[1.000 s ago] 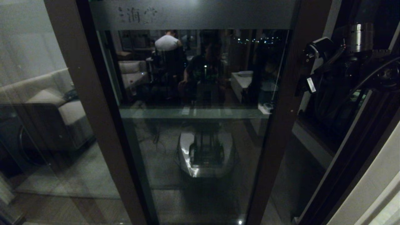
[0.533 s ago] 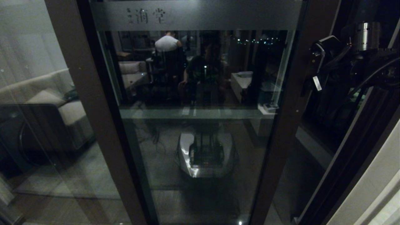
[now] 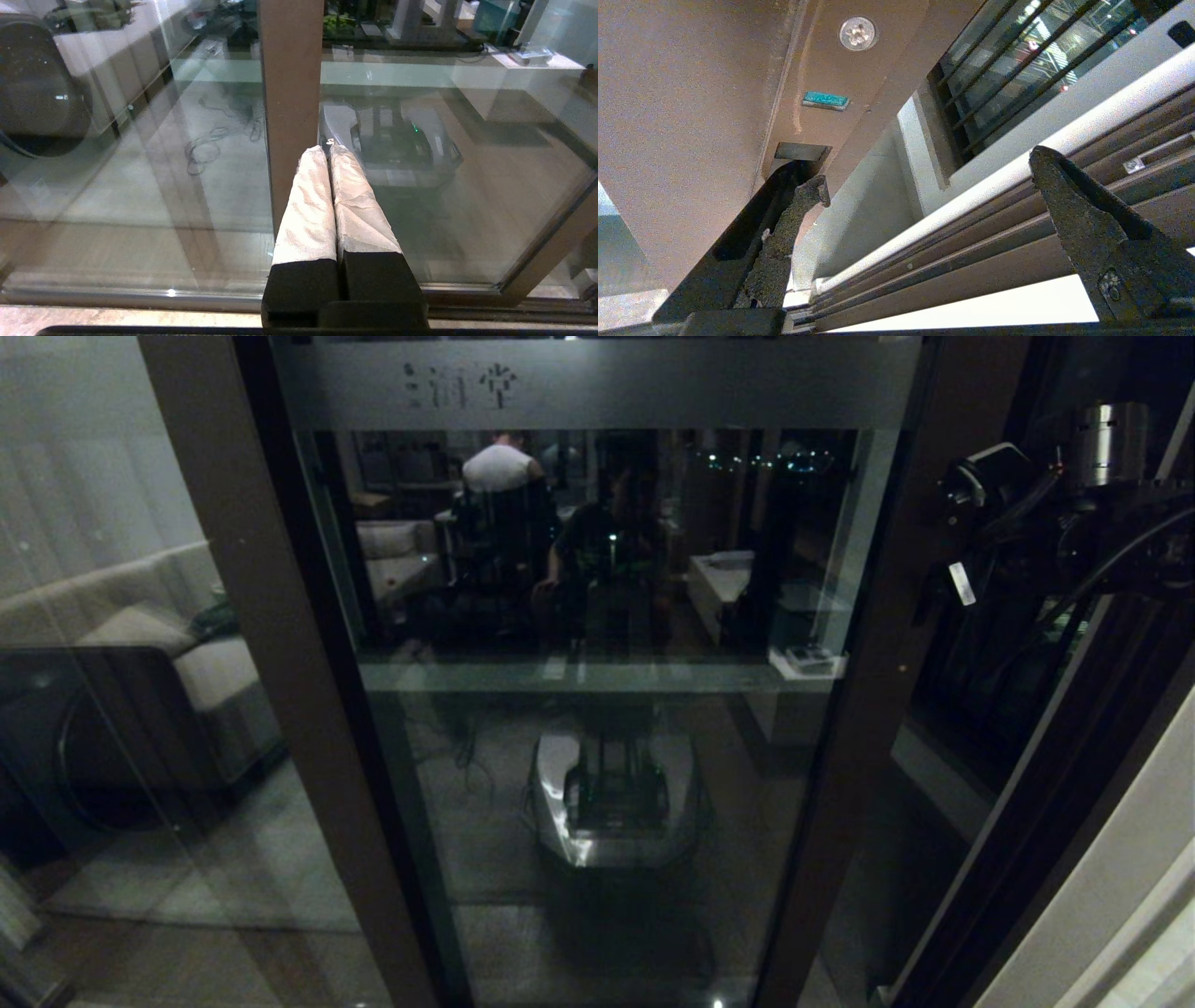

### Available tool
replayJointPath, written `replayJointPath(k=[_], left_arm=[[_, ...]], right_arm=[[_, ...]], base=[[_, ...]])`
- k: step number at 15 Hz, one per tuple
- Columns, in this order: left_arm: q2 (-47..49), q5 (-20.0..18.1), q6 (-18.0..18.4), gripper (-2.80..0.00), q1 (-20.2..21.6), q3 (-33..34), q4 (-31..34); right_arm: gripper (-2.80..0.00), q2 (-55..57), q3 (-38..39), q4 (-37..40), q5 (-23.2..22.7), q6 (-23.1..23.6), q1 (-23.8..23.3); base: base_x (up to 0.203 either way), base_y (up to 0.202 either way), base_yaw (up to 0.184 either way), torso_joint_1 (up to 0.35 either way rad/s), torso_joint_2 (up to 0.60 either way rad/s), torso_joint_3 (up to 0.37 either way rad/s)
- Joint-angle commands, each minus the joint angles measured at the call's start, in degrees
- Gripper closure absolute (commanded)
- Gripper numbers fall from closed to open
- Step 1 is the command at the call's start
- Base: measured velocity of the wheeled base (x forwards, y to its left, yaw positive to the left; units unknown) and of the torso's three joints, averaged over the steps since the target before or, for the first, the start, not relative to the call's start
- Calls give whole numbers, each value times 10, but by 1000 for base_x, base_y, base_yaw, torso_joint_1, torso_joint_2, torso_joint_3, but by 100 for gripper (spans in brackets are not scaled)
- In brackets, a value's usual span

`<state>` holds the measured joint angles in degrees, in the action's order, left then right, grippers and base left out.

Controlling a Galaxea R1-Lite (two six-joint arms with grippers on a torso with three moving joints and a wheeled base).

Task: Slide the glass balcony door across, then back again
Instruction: Close the slid door

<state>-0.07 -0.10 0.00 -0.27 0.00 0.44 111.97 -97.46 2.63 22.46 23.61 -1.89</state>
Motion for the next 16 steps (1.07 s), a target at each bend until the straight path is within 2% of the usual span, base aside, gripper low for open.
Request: replayJointPath(k=[1, 10, 16], left_arm=[[0, 0, 0, 0, 0, 0, 0], [0, 0, 0, 0, 0, 0, 0], [0, 0, 0, 0, 0, 1, 0]], right_arm=[[-280, 7, -4, -4, 2, 2, -7], [-280, -83, 66, -3, -3, -2, -2], [-280, -88, 70, -3, -3, -3, -2]], base=[[0, 0, 0, 0, 0, 0], [0, 0, 0, 0, 0, 0], [0, 0, 0, 0, 0, 0]])
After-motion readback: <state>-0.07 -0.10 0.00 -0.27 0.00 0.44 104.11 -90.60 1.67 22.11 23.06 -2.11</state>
